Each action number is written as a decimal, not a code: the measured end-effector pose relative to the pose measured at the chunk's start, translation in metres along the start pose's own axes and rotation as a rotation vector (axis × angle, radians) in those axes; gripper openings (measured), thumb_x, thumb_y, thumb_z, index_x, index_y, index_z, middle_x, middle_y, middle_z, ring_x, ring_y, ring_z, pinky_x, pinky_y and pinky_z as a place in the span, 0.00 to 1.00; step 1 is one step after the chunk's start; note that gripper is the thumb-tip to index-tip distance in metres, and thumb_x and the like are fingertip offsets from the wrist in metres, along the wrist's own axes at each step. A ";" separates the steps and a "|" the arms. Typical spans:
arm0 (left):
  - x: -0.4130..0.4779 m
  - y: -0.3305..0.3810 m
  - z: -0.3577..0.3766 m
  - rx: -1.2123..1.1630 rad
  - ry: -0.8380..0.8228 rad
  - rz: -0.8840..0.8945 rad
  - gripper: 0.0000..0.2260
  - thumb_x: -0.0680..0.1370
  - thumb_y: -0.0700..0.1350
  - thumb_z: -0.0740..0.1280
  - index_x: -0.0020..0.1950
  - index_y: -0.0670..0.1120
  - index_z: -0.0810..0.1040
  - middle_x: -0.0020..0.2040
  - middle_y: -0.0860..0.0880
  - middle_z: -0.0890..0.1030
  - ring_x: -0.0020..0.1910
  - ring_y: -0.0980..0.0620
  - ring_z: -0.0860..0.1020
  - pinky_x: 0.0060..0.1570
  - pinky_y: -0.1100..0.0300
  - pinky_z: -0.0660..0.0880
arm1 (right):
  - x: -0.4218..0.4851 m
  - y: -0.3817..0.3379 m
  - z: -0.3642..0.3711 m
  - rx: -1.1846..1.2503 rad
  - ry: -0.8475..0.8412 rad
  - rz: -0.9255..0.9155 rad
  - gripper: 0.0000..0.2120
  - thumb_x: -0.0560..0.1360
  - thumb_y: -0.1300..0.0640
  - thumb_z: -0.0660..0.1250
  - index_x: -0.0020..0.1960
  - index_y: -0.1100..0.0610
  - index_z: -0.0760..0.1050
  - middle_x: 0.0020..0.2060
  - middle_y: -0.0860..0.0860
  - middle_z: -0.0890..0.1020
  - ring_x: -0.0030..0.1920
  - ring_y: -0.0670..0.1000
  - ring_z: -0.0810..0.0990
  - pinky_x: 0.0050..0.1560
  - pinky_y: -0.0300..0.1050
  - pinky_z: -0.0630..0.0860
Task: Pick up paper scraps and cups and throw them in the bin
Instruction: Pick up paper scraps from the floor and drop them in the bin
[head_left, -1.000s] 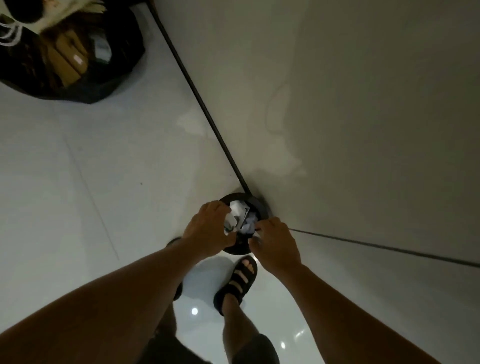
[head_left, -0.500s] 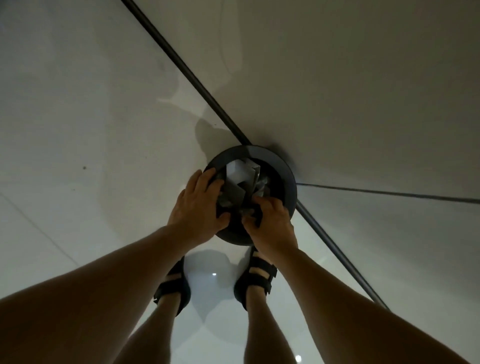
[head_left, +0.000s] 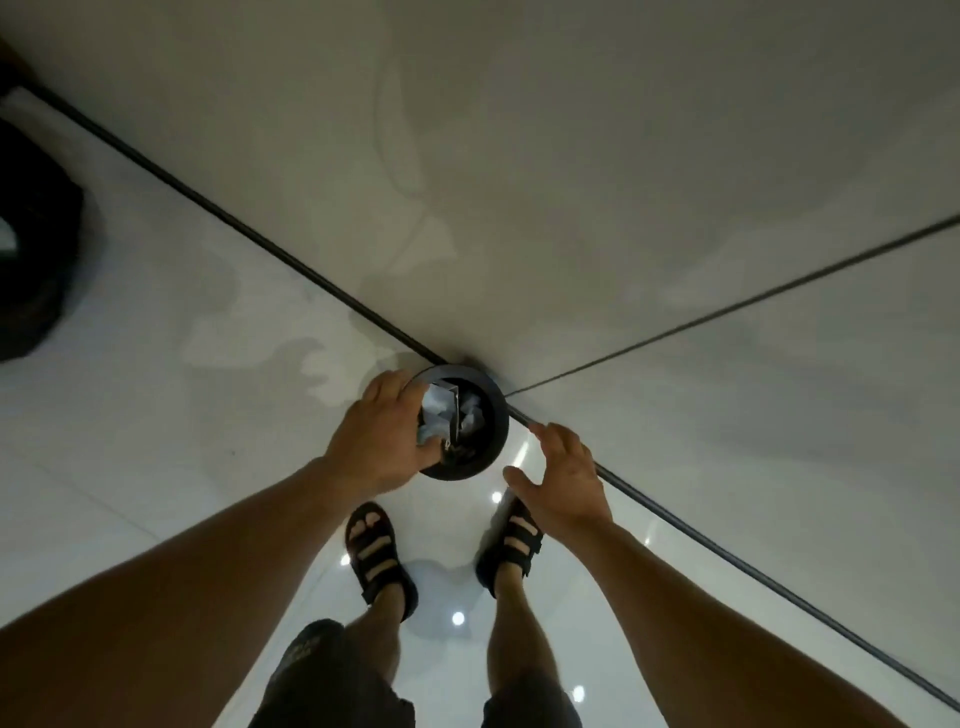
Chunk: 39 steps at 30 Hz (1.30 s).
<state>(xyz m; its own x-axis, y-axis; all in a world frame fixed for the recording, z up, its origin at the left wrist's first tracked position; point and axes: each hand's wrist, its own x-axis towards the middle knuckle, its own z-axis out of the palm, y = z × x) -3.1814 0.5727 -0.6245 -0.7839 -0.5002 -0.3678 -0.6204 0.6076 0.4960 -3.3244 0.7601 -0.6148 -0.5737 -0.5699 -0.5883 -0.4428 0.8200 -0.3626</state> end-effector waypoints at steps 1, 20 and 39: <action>-0.006 0.012 -0.018 0.035 -0.017 0.030 0.32 0.73 0.54 0.69 0.73 0.44 0.63 0.73 0.44 0.63 0.72 0.45 0.59 0.66 0.53 0.65 | -0.017 -0.004 -0.015 0.011 0.031 0.004 0.34 0.77 0.40 0.64 0.77 0.46 0.54 0.76 0.49 0.58 0.76 0.52 0.56 0.71 0.54 0.65; -0.174 0.371 -0.029 0.440 -0.288 0.513 0.35 0.77 0.61 0.62 0.78 0.49 0.53 0.78 0.47 0.52 0.77 0.48 0.49 0.74 0.50 0.54 | -0.367 0.166 -0.133 0.027 0.472 0.328 0.37 0.75 0.34 0.60 0.78 0.44 0.51 0.77 0.50 0.55 0.77 0.54 0.52 0.72 0.56 0.63; -0.386 0.676 0.174 0.709 -0.423 1.270 0.33 0.74 0.62 0.62 0.76 0.51 0.59 0.77 0.48 0.56 0.76 0.48 0.53 0.72 0.48 0.55 | -0.651 0.373 -0.077 0.395 0.775 0.955 0.36 0.75 0.35 0.61 0.78 0.45 0.52 0.78 0.51 0.53 0.77 0.55 0.51 0.70 0.58 0.61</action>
<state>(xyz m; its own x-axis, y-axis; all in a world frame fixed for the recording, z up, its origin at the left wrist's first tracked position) -3.3027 1.2836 -0.2838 -0.6648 0.7029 -0.2529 0.6666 0.7110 0.2237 -3.1685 1.4329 -0.3114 -0.8550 0.4745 -0.2094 0.5180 0.8013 -0.2992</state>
